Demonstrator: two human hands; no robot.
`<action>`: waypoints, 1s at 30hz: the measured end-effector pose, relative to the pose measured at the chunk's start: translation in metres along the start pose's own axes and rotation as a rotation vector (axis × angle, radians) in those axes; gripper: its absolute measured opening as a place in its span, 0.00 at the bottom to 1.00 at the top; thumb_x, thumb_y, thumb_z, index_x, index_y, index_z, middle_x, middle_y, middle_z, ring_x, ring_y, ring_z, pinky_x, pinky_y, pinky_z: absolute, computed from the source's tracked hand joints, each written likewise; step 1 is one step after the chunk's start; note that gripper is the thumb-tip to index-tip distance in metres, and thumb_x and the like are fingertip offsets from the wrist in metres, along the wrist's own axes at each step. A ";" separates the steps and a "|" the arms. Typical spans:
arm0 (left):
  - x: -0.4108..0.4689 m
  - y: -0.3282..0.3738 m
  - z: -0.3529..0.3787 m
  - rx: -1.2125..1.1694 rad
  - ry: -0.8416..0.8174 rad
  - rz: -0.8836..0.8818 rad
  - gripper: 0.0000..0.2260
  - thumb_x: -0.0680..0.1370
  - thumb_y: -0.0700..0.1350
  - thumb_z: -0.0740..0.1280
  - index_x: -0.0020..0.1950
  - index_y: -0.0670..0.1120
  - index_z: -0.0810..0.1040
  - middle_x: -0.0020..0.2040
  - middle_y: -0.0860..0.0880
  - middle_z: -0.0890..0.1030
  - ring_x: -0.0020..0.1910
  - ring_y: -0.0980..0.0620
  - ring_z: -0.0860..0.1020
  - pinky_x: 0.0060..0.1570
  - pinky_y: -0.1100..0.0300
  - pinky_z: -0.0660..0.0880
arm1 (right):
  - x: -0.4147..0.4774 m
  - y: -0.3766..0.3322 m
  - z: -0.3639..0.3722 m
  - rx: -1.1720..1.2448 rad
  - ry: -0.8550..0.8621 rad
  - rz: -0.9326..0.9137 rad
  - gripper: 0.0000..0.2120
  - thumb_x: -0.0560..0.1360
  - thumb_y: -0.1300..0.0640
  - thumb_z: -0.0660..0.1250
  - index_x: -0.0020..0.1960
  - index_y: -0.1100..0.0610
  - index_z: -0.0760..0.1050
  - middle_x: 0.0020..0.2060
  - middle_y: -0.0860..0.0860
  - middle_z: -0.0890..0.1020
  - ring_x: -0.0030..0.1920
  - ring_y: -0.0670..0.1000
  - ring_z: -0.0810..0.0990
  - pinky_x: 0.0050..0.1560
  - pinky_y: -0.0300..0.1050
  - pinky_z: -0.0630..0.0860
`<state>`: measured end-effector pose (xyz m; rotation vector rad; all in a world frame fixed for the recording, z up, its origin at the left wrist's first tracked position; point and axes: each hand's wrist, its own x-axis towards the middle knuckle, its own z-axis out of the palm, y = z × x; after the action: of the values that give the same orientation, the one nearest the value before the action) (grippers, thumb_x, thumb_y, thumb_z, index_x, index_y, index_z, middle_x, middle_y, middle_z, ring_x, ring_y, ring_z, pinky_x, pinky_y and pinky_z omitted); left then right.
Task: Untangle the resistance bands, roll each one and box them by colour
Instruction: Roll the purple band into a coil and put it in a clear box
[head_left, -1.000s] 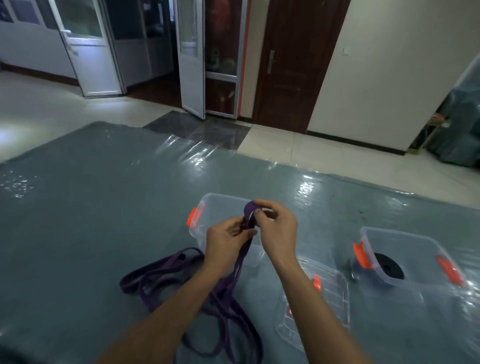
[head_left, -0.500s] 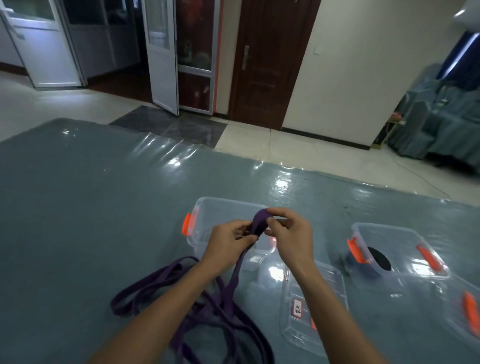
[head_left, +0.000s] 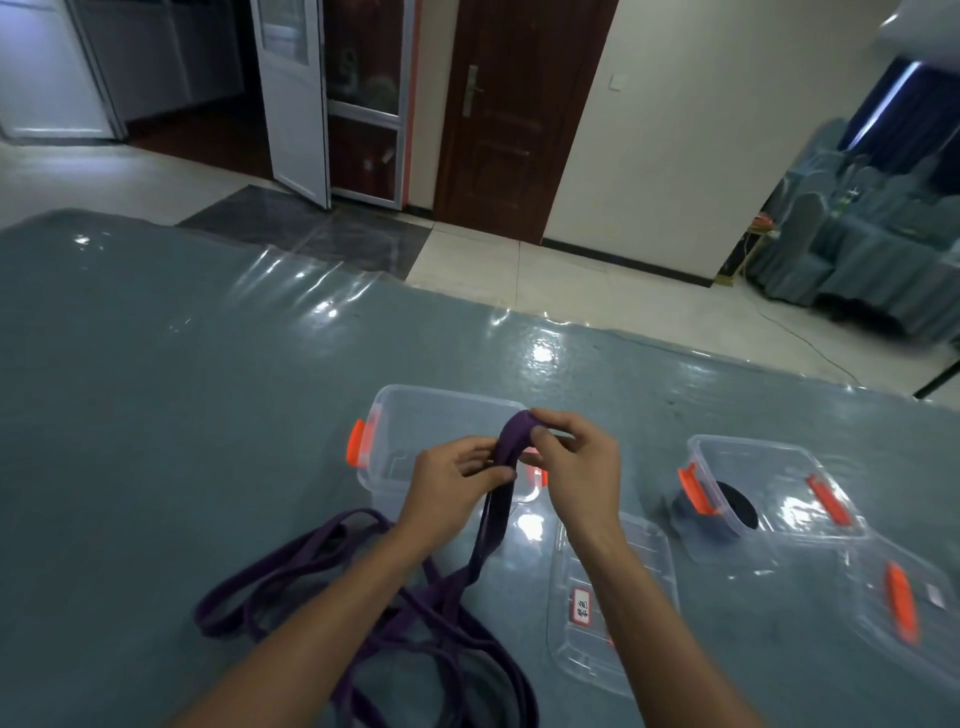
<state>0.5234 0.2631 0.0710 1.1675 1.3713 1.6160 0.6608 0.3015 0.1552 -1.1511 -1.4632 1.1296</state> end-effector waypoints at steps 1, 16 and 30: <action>-0.001 0.000 0.000 0.002 0.008 0.009 0.16 0.67 0.55 0.78 0.53 0.69 0.83 0.51 0.59 0.87 0.52 0.58 0.85 0.53 0.67 0.79 | -0.001 0.001 0.000 0.007 0.000 0.010 0.11 0.77 0.67 0.67 0.51 0.55 0.85 0.44 0.50 0.87 0.42 0.51 0.88 0.41 0.40 0.82; -0.010 0.009 -0.007 0.167 -0.023 -0.019 0.14 0.75 0.44 0.76 0.50 0.66 0.84 0.46 0.57 0.87 0.46 0.56 0.86 0.50 0.60 0.82 | -0.012 0.011 -0.005 -0.204 -0.105 -0.193 0.13 0.76 0.64 0.70 0.51 0.46 0.83 0.48 0.40 0.84 0.49 0.43 0.83 0.46 0.46 0.84; 0.012 0.031 -0.054 0.545 -0.412 -0.178 0.08 0.76 0.44 0.75 0.54 0.53 0.87 0.45 0.53 0.87 0.45 0.56 0.85 0.52 0.59 0.82 | 0.014 0.021 -0.025 -1.047 -0.412 -1.078 0.12 0.72 0.60 0.77 0.55 0.57 0.83 0.46 0.52 0.83 0.44 0.53 0.81 0.31 0.48 0.80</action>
<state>0.4695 0.2494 0.1022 1.5319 1.6207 0.8275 0.6864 0.3213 0.1403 -0.4897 -2.6372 -0.2552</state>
